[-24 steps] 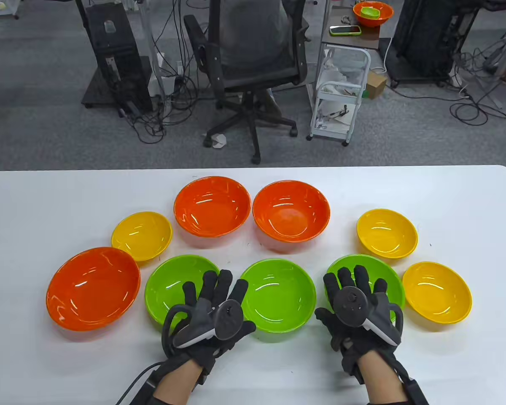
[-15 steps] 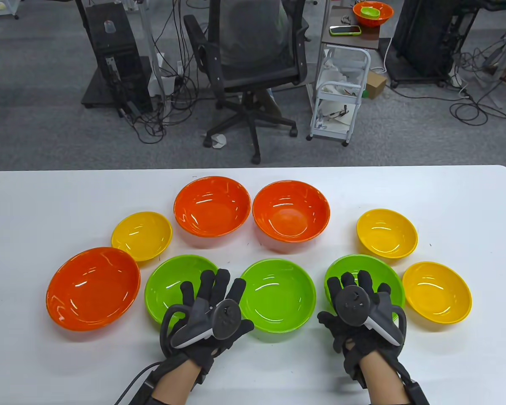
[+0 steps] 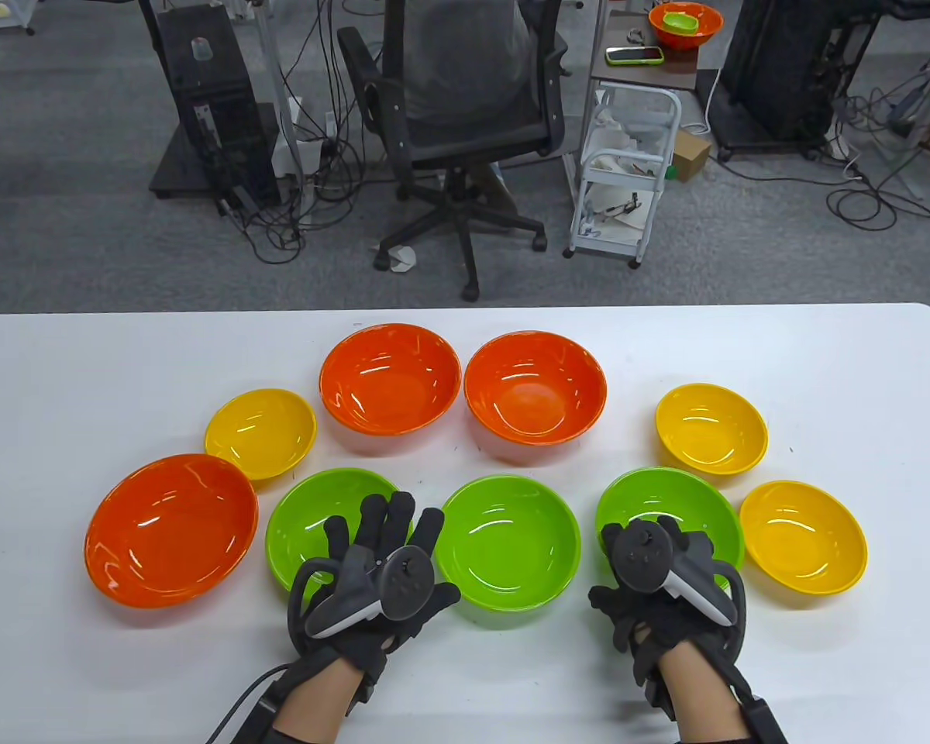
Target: Nest bowls by size, largest on bottom, smallest on top
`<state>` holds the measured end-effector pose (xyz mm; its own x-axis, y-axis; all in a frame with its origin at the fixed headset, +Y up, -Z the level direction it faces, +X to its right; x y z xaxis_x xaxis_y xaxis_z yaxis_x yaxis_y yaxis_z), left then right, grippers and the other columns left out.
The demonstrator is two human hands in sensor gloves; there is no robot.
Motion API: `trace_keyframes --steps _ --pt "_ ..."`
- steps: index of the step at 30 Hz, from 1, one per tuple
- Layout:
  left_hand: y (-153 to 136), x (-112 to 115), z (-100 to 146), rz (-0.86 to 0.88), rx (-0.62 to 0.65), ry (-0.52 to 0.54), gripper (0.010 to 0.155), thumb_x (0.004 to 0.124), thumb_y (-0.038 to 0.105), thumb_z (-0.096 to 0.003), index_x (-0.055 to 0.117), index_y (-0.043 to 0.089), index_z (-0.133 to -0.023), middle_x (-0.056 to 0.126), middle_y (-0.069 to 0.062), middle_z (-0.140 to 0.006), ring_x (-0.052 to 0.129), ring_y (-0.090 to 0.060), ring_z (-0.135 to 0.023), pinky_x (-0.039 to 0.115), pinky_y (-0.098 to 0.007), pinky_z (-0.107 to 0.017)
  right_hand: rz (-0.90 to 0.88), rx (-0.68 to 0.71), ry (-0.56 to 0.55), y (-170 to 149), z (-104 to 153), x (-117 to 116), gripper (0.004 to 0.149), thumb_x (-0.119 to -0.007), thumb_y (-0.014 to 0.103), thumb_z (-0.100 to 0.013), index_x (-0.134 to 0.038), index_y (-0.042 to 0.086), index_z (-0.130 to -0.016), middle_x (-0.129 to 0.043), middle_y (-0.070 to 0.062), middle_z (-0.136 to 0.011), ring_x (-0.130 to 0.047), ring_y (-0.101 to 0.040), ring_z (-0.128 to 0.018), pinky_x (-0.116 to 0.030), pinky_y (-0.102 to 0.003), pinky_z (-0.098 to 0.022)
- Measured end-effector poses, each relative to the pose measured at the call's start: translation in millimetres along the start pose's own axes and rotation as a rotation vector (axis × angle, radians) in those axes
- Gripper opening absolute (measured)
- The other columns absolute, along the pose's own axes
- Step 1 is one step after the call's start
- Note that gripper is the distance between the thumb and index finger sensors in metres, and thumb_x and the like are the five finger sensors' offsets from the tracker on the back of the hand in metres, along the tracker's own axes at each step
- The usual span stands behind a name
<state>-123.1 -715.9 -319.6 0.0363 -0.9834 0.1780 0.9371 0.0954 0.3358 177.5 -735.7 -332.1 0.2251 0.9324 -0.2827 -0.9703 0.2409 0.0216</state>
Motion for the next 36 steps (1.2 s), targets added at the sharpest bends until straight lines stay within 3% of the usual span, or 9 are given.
trace_keyframes --steps 10,16,26,32,36 --pt "-1 0 1 0.005 -0.005 0.003 0.088 0.057 0.068 -0.0473 0.021 0.029 -0.117 0.012 -0.017 -0.123 0.016 -0.051 -0.114 0.021 -0.078 -0.071 -0.029 -0.035 0.038 -9 -11 -11 0.071 -0.079 0.033 -0.05 -0.045 0.01 -0.109 -0.06 -0.024 -0.105 -0.063 -0.055 -0.091 -0.052 -0.071 -0.065" --pt "-1 0 0 0.009 -0.004 -0.005 0.088 0.057 0.068 -0.0474 0.021 0.029 -0.117 0.012 -0.017 -0.123 0.017 -0.051 -0.114 0.021 -0.078 -0.071 -0.052 0.0 -0.023 -10 -14 -8 0.061 -0.079 0.026 -0.05 -0.06 0.004 -0.103 -0.073 -0.024 -0.096 -0.074 -0.054 -0.081 -0.063 -0.067 -0.059" --pt "-2 0 1 0.016 -0.006 -0.004 0.087 0.057 0.068 -0.0476 0.021 0.029 -0.117 0.013 -0.017 -0.123 0.017 -0.051 -0.114 0.022 -0.078 -0.071 0.054 -0.006 -0.114 0 -9 2 0.054 -0.081 0.022 -0.048 -0.068 0.0 -0.095 -0.081 -0.024 -0.084 -0.085 -0.049 -0.066 -0.071 -0.061 -0.05" --pt "-5 0 0 0.033 -0.01 -0.009 0.087 0.057 0.068 -0.0478 0.022 0.029 -0.117 0.014 -0.017 -0.123 0.021 -0.05 -0.114 0.023 -0.078 -0.071 0.093 0.023 -0.284 6 5 23 0.045 -0.085 0.018 -0.044 -0.077 0.003 -0.086 -0.088 -0.019 -0.073 -0.091 -0.043 -0.054 -0.075 -0.058 -0.044" --pt "-8 3 -2 0.015 -0.028 -0.011 0.087 0.058 0.067 -0.0478 0.022 0.029 -0.117 0.014 -0.017 -0.123 0.021 -0.05 -0.114 0.023 -0.078 -0.071 0.074 0.06 -0.34 8 12 32 0.043 -0.086 0.02 -0.044 -0.08 0.002 -0.083 -0.09 -0.018 -0.069 -0.092 -0.042 -0.051 -0.076 -0.058 -0.043"
Point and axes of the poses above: the tracker on the back of each hand, its own y axis roughly to the thumb side, its own z axis roughly from the fingertips to the wrist, x = y × z, the point moved 3 cm from there along -z, roughly from the wrist to the fingertips
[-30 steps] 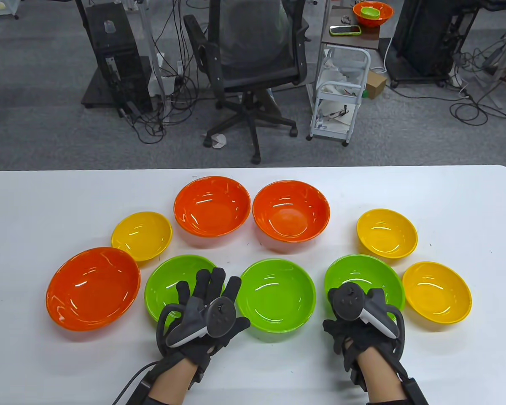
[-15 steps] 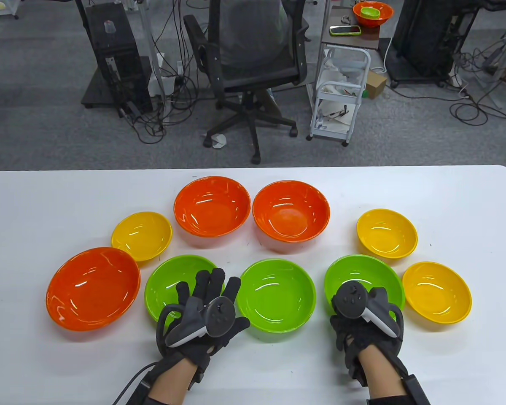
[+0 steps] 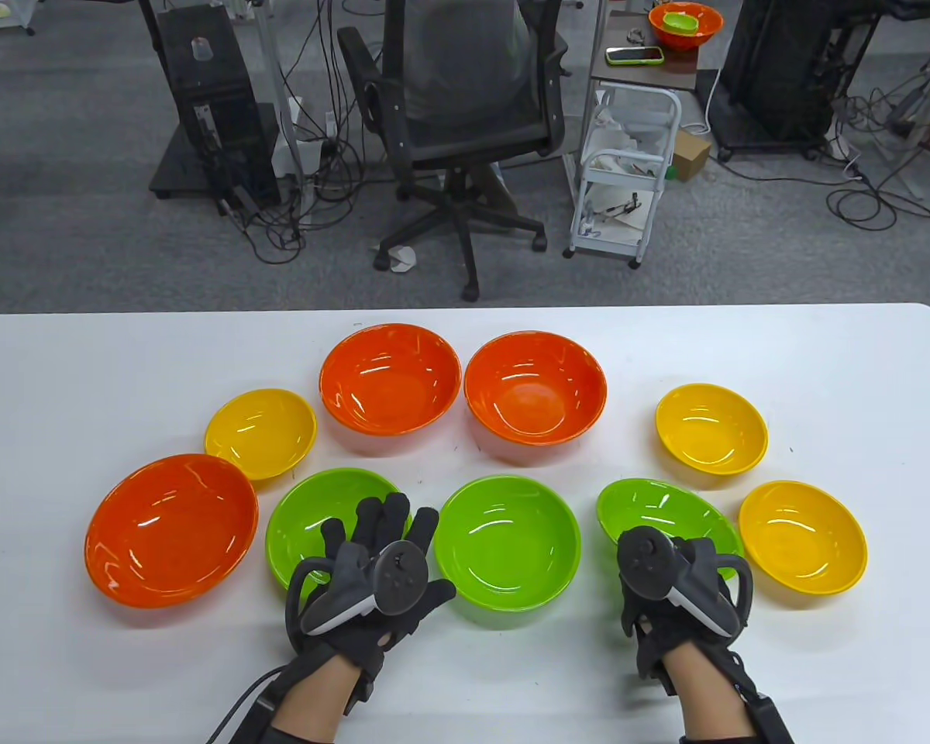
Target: Nest bowls by size, largest on bottom, smallest on top
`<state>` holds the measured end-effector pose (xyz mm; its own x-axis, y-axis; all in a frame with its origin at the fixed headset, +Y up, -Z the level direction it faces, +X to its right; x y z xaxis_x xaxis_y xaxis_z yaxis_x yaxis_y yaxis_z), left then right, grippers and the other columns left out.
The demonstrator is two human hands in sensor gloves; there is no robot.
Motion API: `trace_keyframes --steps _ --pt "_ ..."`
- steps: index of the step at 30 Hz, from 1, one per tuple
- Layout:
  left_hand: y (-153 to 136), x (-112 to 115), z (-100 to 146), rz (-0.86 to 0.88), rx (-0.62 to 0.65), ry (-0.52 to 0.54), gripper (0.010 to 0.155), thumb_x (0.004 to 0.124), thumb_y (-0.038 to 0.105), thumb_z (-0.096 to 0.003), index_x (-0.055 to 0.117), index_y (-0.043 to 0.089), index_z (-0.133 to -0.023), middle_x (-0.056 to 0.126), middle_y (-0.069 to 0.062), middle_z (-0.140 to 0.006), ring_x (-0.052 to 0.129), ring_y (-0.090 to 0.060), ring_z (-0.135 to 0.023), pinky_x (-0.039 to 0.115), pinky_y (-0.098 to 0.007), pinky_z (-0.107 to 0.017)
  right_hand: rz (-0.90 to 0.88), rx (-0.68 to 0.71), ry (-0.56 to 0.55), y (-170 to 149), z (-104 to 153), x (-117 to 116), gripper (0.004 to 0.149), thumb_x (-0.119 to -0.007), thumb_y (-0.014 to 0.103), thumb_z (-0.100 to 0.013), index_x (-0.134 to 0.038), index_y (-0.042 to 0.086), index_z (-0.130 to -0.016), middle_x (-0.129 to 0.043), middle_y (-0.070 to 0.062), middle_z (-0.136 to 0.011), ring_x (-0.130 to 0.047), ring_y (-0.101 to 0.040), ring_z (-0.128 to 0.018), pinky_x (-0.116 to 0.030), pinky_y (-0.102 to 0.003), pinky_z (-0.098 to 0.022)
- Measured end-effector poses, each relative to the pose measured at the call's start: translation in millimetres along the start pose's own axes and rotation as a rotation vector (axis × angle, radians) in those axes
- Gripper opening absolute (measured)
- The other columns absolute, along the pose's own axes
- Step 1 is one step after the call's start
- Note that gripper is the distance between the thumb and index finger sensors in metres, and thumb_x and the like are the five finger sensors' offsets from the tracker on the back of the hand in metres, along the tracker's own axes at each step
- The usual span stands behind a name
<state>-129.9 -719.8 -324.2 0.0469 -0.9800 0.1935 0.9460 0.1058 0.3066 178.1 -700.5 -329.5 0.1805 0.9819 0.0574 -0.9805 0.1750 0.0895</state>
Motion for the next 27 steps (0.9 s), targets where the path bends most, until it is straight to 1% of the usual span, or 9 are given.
trace_keyframes --steps 7,11,14,15,18,22,24,26,27 --pt "-8 3 -6 -0.06 -0.031 -0.005 0.087 0.058 0.068 -0.0477 0.022 0.029 -0.117 0.015 -0.016 -0.124 0.021 -0.049 -0.114 0.023 -0.078 -0.072 -0.077 0.045 -0.095 1 5 14 0.042 -0.087 0.02 -0.044 -0.082 0.003 -0.082 -0.091 -0.018 -0.068 -0.092 -0.042 -0.053 -0.075 -0.059 -0.046" --pt "-16 2 -7 -0.025 -0.04 -0.005 0.086 0.058 0.067 -0.0476 0.023 0.029 -0.117 0.016 -0.016 -0.124 0.022 -0.049 -0.114 0.023 -0.078 -0.071 -0.09 0.078 -0.169 4 5 24 0.041 -0.087 0.02 -0.044 -0.083 0.004 -0.081 -0.092 -0.018 -0.069 -0.091 -0.043 -0.056 -0.073 -0.062 -0.049" --pt "-19 1 -6 -0.012 -0.041 0.001 0.086 0.058 0.067 -0.0477 0.024 0.029 -0.117 0.016 -0.016 -0.124 0.022 -0.05 -0.114 0.024 -0.078 -0.071 -0.1 0.108 -0.232 6 2 29 0.04 -0.087 0.019 -0.044 -0.083 0.005 -0.081 -0.092 -0.018 -0.071 -0.09 -0.044 -0.058 -0.069 -0.065 -0.054" --pt "-19 0 -6 -0.007 -0.039 0.004 0.086 0.058 0.067 -0.0477 0.024 0.029 -0.117 0.016 -0.016 -0.124 0.022 -0.05 -0.114 0.024 -0.078 -0.071 -0.099 0.125 -0.255 7 0 32 0.04 -0.087 0.019 -0.044 -0.084 0.006 -0.081 -0.092 -0.017 -0.072 -0.089 -0.044 -0.06 -0.066 -0.067 -0.057" --pt "-20 -2 -5 0.005 -0.035 0.014 0.086 0.058 0.067 -0.0477 0.024 0.029 -0.117 0.016 -0.016 -0.124 0.022 -0.05 -0.114 0.024 -0.078 -0.071 -0.107 0.16 -0.314 13 -10 39 0.039 -0.087 0.019 -0.044 -0.085 0.007 -0.081 -0.093 -0.016 -0.072 -0.089 -0.045 -0.062 -0.064 -0.068 -0.06" --pt "-21 -5 -3 0.019 -0.031 0.024 0.086 0.058 0.067 -0.0478 0.025 0.029 -0.117 0.016 -0.016 -0.123 0.022 -0.05 -0.114 0.024 -0.078 -0.071 -0.119 0.205 -0.343 23 -27 49 0.039 -0.087 0.019 -0.044 -0.085 0.009 -0.082 -0.092 -0.015 -0.075 -0.088 -0.044 -0.065 -0.061 -0.069 -0.062" --pt "-21 -7 -1 0.035 -0.024 0.032 0.086 0.058 0.067 -0.048 0.025 0.029 -0.117 0.016 -0.016 -0.123 0.022 -0.05 -0.114 0.024 -0.078 -0.071 -0.114 0.216 -0.352 33 -42 54 0.039 -0.087 0.019 -0.044 -0.086 0.01 -0.082 -0.093 -0.014 -0.075 -0.088 -0.044 -0.067 -0.06 -0.07 -0.063" --pt "-19 -9 1 0.041 -0.016 0.042 0.085 0.058 0.067 -0.048 0.025 0.029 -0.117 0.016 -0.017 -0.123 0.022 -0.05 -0.114 0.024 -0.078 -0.071 -0.114 0.235 -0.374 39 -51 55 0.039 -0.088 0.019 -0.043 -0.087 0.01 -0.081 -0.094 -0.014 -0.074 -0.088 -0.044 -0.067 -0.06 -0.07 -0.063" --pt "-18 -11 2 0.043 -0.011 0.046 0.085 0.058 0.067 -0.0481 0.026 0.029 -0.117 0.016 -0.017 -0.123 0.022 -0.05 -0.114 0.024 -0.078 -0.071 -0.113 0.243 -0.381 45 -61 56 0.039 -0.088 0.02 -0.043 -0.088 0.01 -0.081 -0.095 -0.013 -0.074 -0.088 -0.044 -0.068 -0.06 -0.07 -0.063"
Point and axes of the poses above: the tracker on the back of each hand, its own y axis roughly to the thumb side, its own z axis roughly from the fingertips to the wrist, x = y × z, the point moved 3 cm from there along -z, roughly from the wrist to the fingertips
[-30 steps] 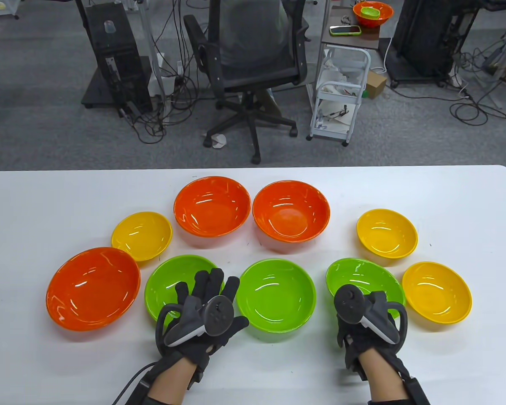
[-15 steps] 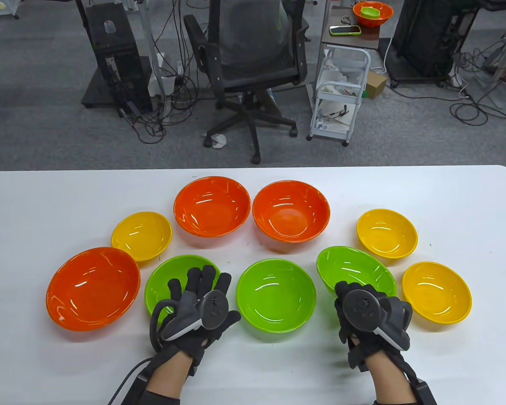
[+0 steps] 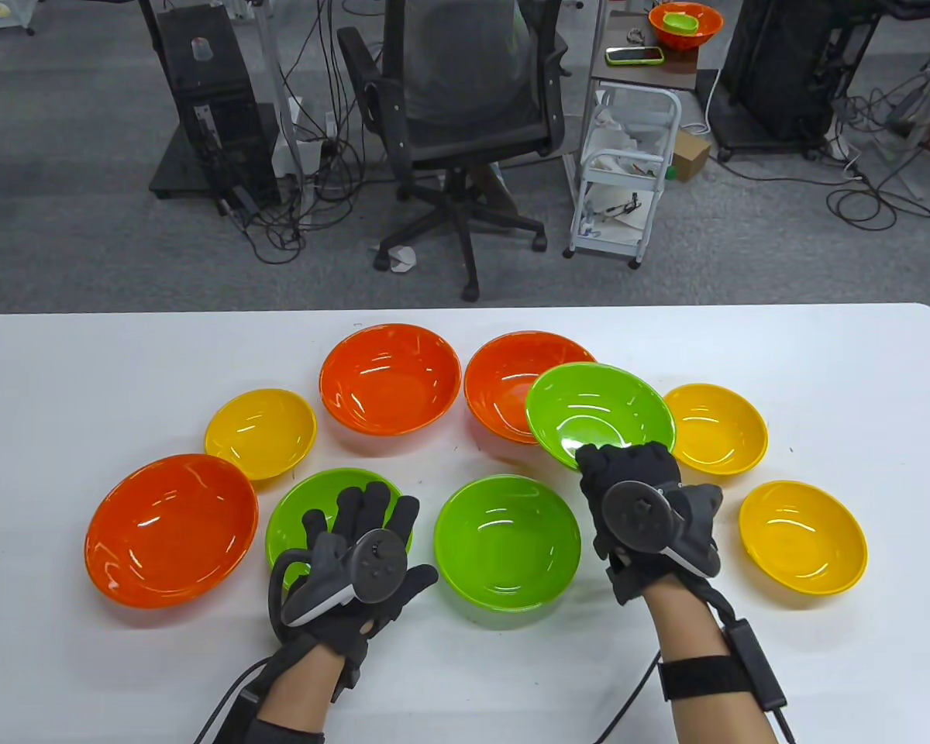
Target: Nest bowls by size, largest on bottom, smallest on top
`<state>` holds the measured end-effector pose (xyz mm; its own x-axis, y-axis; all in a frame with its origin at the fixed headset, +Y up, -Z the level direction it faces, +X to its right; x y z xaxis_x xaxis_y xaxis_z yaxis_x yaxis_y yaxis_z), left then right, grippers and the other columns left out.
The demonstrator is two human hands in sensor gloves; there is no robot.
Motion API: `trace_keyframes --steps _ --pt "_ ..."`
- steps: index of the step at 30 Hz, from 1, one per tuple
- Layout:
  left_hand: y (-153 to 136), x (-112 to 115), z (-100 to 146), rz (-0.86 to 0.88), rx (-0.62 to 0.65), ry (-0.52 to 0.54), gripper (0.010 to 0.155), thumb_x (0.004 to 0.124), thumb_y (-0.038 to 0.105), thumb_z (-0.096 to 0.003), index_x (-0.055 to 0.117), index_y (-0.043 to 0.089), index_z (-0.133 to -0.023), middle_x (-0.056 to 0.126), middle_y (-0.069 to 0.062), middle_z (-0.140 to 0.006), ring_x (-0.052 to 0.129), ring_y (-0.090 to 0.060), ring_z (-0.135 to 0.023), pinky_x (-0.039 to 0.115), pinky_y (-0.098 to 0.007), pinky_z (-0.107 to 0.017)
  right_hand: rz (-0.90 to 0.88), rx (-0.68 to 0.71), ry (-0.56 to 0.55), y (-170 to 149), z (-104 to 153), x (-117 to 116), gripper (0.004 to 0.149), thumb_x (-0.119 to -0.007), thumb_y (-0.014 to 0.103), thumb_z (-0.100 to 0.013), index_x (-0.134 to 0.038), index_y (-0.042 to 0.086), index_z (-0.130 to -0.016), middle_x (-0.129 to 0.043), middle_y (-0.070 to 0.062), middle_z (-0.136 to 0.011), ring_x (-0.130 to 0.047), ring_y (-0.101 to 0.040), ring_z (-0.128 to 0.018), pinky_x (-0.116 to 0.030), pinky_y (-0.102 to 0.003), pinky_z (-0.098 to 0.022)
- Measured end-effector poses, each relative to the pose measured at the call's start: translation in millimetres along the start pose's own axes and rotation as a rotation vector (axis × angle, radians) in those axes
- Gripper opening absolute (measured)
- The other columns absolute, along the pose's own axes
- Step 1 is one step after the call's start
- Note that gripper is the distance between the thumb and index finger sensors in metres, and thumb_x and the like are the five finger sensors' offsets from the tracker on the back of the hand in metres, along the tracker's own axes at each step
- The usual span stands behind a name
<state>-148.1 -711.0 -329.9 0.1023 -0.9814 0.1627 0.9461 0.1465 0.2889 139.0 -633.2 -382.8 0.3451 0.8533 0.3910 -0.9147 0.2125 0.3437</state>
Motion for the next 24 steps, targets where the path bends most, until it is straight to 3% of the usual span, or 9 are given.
trace_keyframes --steps 10,24 --pt "4 -4 3 0.012 0.017 0.025 0.085 0.059 0.066 -0.0486 0.026 0.029 -0.117 0.016 -0.016 -0.123 0.022 -0.05 -0.114 0.024 -0.077 -0.072 0.054 -0.048 0.064 11 -56 -36 0.038 -0.09 0.021 -0.042 -0.091 0.012 -0.079 -0.098 -0.012 -0.075 -0.087 -0.042 -0.074 -0.058 -0.07 -0.065" --pt "1 -5 4 0.046 0.015 0.038 0.084 0.059 0.066 -0.049 0.027 0.029 -0.117 0.017 -0.017 -0.123 0.023 -0.05 -0.114 0.025 -0.077 -0.072 0.115 -0.118 0.194 4 -81 -83 0.038 -0.092 0.022 -0.041 -0.092 0.013 -0.078 -0.1 -0.011 -0.075 -0.087 -0.042 -0.077 -0.06 -0.069 -0.064"
Point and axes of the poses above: the tracker on the back of each hand, its own y axis roughly to the thumb side, its own z axis roughly from the fingertips to the wrist, x = y × z, the point moved 3 cm from there along -z, roughly from the wrist to the fingertips
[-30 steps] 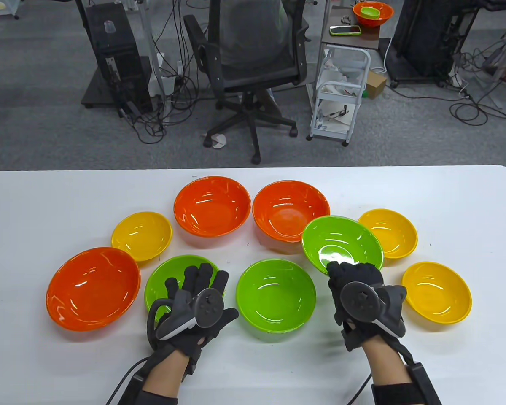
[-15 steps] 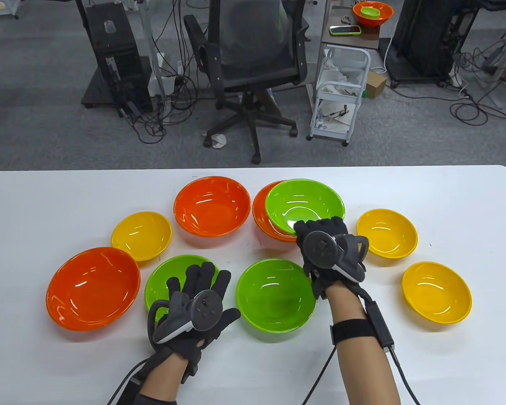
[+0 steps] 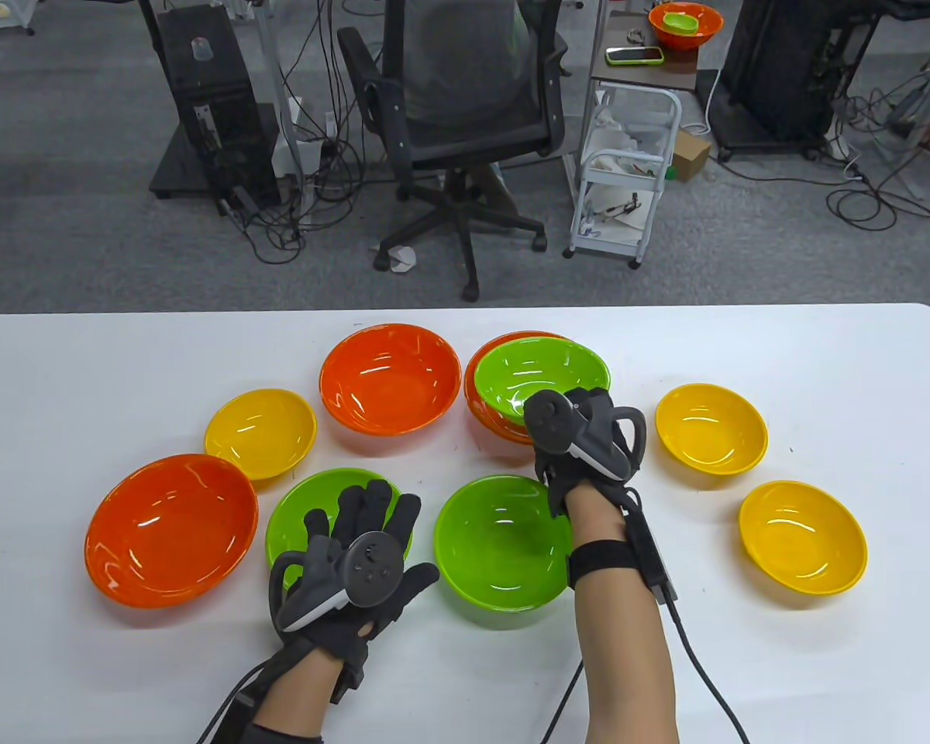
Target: Nest bowls by size, largest on bottom, smallest on top
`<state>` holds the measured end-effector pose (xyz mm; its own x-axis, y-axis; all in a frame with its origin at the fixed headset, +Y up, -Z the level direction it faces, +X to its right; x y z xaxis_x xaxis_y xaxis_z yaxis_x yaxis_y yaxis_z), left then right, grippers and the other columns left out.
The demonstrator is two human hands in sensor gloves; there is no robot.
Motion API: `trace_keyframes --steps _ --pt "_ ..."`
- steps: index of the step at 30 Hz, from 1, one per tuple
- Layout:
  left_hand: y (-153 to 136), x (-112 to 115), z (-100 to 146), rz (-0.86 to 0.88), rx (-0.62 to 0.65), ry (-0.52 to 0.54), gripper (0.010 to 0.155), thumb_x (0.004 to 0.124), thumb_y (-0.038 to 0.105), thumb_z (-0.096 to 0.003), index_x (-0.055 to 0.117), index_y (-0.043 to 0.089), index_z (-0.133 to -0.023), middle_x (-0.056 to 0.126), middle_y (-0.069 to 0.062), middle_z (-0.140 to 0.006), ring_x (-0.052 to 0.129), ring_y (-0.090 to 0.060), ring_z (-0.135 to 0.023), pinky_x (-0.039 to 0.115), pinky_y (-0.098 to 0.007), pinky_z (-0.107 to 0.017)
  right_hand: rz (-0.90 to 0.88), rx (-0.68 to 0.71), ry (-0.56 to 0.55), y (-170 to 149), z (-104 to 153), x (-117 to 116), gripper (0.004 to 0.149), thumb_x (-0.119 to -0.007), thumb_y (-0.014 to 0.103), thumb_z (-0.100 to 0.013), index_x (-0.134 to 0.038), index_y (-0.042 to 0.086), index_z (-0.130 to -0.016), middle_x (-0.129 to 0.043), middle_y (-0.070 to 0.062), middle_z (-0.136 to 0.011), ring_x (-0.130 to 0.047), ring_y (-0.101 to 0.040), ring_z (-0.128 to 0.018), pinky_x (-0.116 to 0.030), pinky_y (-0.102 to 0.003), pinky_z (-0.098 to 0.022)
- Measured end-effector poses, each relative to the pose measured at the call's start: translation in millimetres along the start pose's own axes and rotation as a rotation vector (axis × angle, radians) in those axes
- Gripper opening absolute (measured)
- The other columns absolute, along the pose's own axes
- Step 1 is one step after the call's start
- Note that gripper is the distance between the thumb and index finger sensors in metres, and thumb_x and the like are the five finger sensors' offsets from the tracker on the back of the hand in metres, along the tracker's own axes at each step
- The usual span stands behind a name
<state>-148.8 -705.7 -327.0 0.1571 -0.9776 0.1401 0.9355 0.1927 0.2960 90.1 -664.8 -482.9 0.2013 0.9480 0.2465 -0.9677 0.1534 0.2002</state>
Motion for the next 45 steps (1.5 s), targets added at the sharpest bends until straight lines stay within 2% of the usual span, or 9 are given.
trace_keyframes --steps 6,23,25,26,29,34,40,45 --pt "-1 -1 0 0.002 -0.007 0.002 0.084 0.06 0.065 -0.0493 0.027 0.028 -0.117 0.017 -0.017 -0.123 0.023 -0.05 -0.114 0.025 -0.077 -0.072 0.03 -0.007 0.046 1 -6 -15 0.038 -0.091 0.023 -0.041 -0.092 0.014 -0.079 -0.1 -0.01 -0.075 -0.087 -0.042 -0.076 -0.061 -0.068 -0.064" --pt "-4 0 0 0.027 -0.017 -0.001 0.083 0.06 0.065 -0.0495 0.028 0.028 -0.117 0.019 -0.017 -0.123 0.025 -0.05 -0.114 0.027 -0.077 -0.072 0.03 -0.019 0.092 7 -14 -32 0.041 -0.086 0.021 -0.043 -0.088 0.012 -0.084 -0.096 -0.012 -0.081 -0.085 -0.044 -0.079 -0.063 -0.066 -0.063" --pt "-5 1 0 0.034 -0.018 -0.002 0.083 0.06 0.064 -0.0495 0.028 0.028 -0.117 0.019 -0.017 -0.123 0.026 -0.05 -0.114 0.027 -0.077 -0.072 0.002 -0.032 0.148 5 -14 -35 0.044 -0.083 0.02 -0.045 -0.084 0.01 -0.088 -0.092 -0.014 -0.085 -0.082 -0.045 -0.082 -0.061 -0.067 -0.064" --pt "-5 1 0 0.035 -0.018 -0.003 0.083 0.06 0.064 -0.0495 0.028 0.028 -0.117 0.019 -0.017 -0.123 0.026 -0.049 -0.114 0.027 -0.077 -0.072 -0.014 -0.033 0.216 3 -14 -40 0.046 -0.081 0.02 -0.046 -0.081 0.01 -0.091 -0.089 -0.015 -0.088 -0.079 -0.047 -0.084 -0.057 -0.068 -0.066" --pt "-4 0 0 0.036 -0.019 -0.002 0.083 0.06 0.064 -0.0495 0.028 0.028 -0.117 0.019 -0.017 -0.123 0.026 -0.05 -0.114 0.027 -0.077 -0.072 -0.02 -0.05 0.332 0 -12 -49 0.047 -0.077 0.02 -0.048 -0.076 0.01 -0.094 -0.084 -0.017 -0.094 -0.072 -0.048 -0.089 -0.052 -0.068 -0.068" --pt "-4 1 -1 0.034 -0.02 -0.006 0.083 0.06 0.064 -0.0495 0.028 0.028 -0.117 0.02 -0.017 -0.123 0.027 -0.049 -0.114 0.027 -0.077 -0.072 -0.028 -0.097 0.421 -3 -8 -60 0.048 -0.075 0.02 -0.051 -0.072 0.009 -0.097 -0.077 -0.018 -0.099 -0.063 -0.049 -0.095 -0.044 -0.067 -0.071" --pt "-5 1 -1 0.033 -0.024 -0.012 0.083 0.06 0.064 -0.0496 0.029 0.028 -0.117 0.02 -0.017 -0.123 0.027 -0.05 -0.114 0.027 -0.077 -0.072 -0.079 -0.098 0.394 -3 -6 -59 0.049 -0.074 0.02 -0.05 -0.071 0.008 -0.097 -0.074 -0.02 -0.1 -0.058 -0.05 -0.097 -0.038 -0.067 -0.071" --pt "-6 1 -1 0.033 -0.025 -0.008 0.083 0.06 0.064 -0.0496 0.029 0.028 -0.117 0.02 -0.017 -0.123 0.027 -0.05 -0.114 0.027 -0.077 -0.072 -0.089 -0.081 0.377 -7 3 -45 0.052 -0.076 0.026 -0.05 -0.069 0.011 -0.1 -0.064 -0.02 -0.106 -0.049 -0.05 -0.1 -0.034 -0.069 -0.07"
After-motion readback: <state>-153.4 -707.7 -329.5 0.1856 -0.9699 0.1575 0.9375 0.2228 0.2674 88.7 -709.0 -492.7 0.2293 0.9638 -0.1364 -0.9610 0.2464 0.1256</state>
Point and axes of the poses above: the tracker on the back of each hand, its own y axis roughly to the thumb side, its own z axis roughly from the fingertips to the wrist, x = y × z, the point moved 3 cm from there along -z, roughly from the wrist to the fingertips
